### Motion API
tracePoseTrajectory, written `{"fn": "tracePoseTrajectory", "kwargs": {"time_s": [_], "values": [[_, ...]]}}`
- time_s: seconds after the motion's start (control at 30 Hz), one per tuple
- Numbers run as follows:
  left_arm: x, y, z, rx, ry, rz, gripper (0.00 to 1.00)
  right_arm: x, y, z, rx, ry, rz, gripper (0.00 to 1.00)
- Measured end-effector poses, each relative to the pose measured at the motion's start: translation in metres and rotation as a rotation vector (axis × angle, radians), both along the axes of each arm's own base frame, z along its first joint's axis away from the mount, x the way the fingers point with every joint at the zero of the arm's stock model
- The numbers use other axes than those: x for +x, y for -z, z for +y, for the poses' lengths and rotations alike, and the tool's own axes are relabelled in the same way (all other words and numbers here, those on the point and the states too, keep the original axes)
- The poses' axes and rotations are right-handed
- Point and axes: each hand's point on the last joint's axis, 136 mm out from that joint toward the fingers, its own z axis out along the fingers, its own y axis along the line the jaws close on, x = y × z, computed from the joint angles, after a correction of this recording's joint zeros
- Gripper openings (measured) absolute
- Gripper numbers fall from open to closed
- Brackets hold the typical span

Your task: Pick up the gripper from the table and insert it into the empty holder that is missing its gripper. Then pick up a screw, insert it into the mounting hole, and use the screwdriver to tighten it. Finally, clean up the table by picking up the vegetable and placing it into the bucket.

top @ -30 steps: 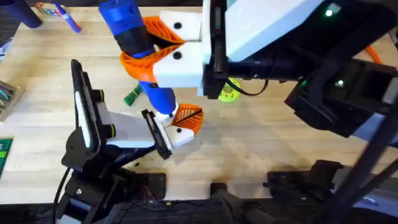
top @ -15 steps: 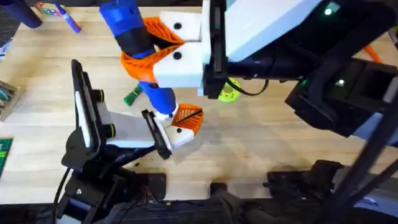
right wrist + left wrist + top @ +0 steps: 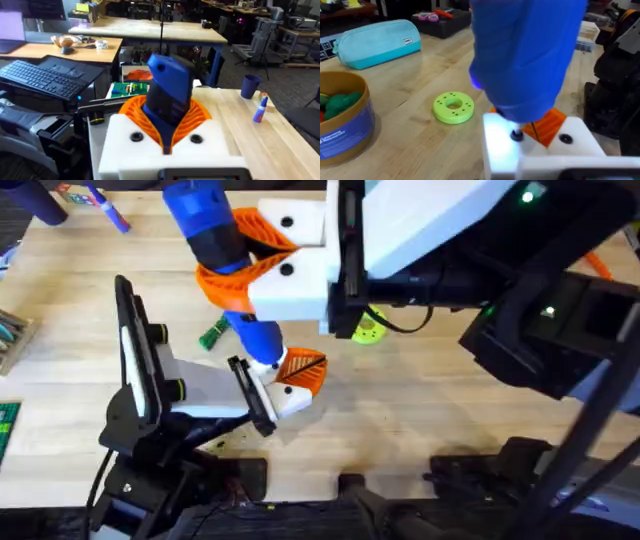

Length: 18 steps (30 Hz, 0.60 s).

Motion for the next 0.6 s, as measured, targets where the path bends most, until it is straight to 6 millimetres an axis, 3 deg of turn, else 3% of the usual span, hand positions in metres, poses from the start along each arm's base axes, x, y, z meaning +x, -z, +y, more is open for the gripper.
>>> {"fn": "tracePoseTrajectory", "kwargs": {"time_s": [0.6], "values": [[-0.0012, 0.0005, -0.0007, -0.002, 0.008, 0.009, 0.010, 0.0097, 0.0030, -0.0050, -0.021, 0.022, 0.015, 0.044]]}}
